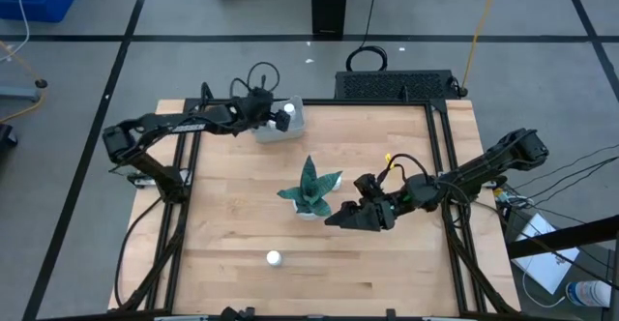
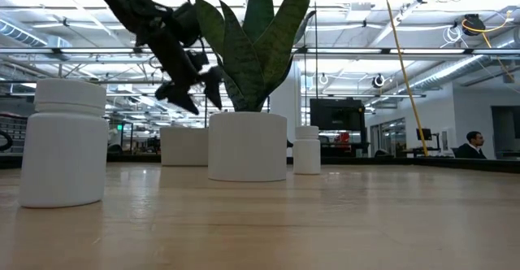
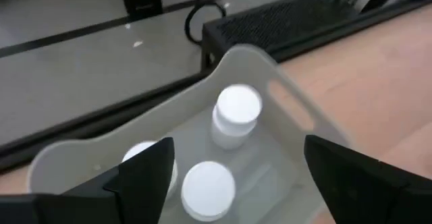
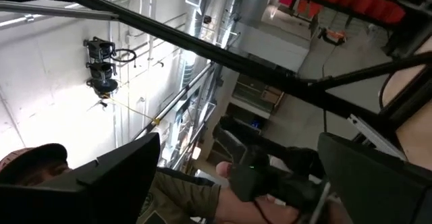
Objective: Pick and place pill bottles into a basket
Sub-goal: Put the white medicine bottle into the gray bin
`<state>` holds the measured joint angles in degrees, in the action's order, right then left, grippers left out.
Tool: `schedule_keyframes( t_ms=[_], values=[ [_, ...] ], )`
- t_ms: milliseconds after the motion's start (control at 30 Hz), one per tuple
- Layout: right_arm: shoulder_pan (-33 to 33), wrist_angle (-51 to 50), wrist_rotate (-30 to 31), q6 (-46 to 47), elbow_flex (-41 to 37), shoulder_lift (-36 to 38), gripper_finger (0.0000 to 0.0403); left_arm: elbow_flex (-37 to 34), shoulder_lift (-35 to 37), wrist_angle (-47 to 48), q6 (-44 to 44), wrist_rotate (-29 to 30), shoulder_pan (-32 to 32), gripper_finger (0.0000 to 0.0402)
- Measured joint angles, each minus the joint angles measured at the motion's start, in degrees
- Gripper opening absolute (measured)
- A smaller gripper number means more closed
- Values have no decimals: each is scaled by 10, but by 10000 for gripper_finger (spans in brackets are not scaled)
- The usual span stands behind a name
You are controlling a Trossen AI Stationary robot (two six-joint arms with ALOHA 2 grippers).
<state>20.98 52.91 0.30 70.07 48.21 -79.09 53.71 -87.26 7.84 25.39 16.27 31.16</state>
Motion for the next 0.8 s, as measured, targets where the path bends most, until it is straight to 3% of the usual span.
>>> schedule_keyframes(
  t_ms=[133, 233, 433, 567, 800],
  values=[
    [4, 23, 28, 26, 0, 0, 393, 0, 52, 4, 0, -33, -3, 346],
    [7, 25, 13, 36, 0, 1, 393, 0, 98, 6, -1, -70, -7, 343],
    [42, 28, 71, -59, 0, 18, 374, 0, 190, 9, 4, -107, -19, 332],
    [88, -118, 126, -72, 0, 58, 348, 0, 248, 18, 8, -111, -25, 328],
    [177, -476, 274, 65, 0, 92, 319, 0, 326, 46, 19, -105, -33, 332]
  ],
)
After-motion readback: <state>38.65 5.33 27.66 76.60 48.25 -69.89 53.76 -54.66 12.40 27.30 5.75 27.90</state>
